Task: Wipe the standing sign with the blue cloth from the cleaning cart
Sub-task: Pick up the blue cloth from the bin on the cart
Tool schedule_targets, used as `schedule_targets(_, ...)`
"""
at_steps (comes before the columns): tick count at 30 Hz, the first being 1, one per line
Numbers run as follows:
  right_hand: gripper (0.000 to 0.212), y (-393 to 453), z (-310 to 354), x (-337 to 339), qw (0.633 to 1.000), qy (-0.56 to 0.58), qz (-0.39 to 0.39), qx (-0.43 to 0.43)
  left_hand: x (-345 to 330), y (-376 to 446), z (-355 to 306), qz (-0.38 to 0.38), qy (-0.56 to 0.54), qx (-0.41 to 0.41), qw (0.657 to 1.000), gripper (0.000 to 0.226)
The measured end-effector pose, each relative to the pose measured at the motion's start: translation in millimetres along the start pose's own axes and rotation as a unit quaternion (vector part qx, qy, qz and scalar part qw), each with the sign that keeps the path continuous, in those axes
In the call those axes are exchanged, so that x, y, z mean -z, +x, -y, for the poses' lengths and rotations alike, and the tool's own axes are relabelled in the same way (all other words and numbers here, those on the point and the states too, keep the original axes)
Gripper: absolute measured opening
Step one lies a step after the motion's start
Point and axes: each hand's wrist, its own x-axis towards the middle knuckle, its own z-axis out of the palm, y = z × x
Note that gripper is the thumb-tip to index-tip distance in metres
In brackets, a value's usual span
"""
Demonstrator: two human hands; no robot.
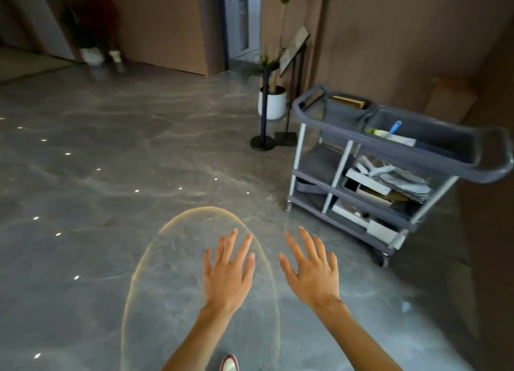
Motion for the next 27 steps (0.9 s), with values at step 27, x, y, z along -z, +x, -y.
schedule_targets(27,0.069,184.9,-107.1,5.3,0.962,-0.031,-0.061,-0.263,-105.6,283.0,-103.4,0.067,-0.057,-0.276,0.957,0.051)
